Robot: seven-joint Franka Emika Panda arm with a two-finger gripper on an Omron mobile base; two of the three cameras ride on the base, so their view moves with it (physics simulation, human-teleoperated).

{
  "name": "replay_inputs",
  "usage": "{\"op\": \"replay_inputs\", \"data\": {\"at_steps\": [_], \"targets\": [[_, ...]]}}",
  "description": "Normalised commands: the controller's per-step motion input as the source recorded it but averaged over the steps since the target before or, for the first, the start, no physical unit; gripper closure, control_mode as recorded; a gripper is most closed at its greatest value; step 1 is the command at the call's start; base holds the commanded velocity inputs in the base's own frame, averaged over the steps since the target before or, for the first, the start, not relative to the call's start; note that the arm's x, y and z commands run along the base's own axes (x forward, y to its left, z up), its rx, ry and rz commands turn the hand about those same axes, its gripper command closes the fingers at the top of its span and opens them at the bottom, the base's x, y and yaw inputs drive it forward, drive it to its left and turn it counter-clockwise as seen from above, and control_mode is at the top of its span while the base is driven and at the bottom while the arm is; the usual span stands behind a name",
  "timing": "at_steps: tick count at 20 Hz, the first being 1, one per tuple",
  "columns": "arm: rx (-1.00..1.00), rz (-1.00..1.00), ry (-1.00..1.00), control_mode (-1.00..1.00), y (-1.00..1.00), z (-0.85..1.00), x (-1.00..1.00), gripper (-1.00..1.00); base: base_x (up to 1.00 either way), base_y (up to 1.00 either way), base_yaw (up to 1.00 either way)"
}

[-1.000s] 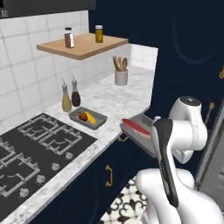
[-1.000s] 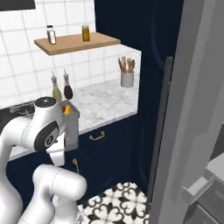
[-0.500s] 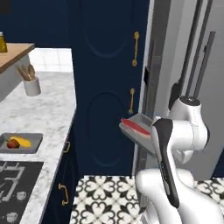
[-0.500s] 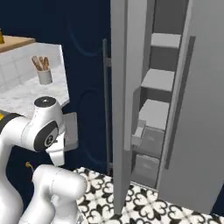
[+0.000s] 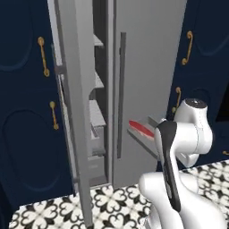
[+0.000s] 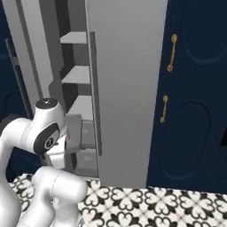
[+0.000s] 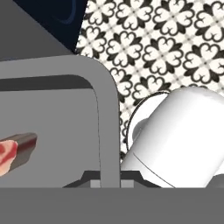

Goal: Take the meat container that has the steak and place it on the second highest rack of the freezer. Then take the vegetable container that has the corn and bell pepper and place it on the highest rack of the freezer.

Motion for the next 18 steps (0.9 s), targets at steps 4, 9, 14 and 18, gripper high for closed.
{"op": "replay_inputs", "data": {"at_steps": [4,9,14,18], "targets": [[0.0,0.0,0.0,1.0,0.0,0.0,0.0,1.0,0.69,-0.86,0.15],[0.0,0.0,0.0,1.0,0.0,0.0,0.0,1.0,0.11,0.0,0.58],[0.0,0.0,0.0,1.0,0.0,0.0,0.0,1.0,0.33,0.17,0.5],[0.0,0.0,0.0,1.0,0.0,0.0,0.0,1.0,0.94,0.0,0.17]]}}
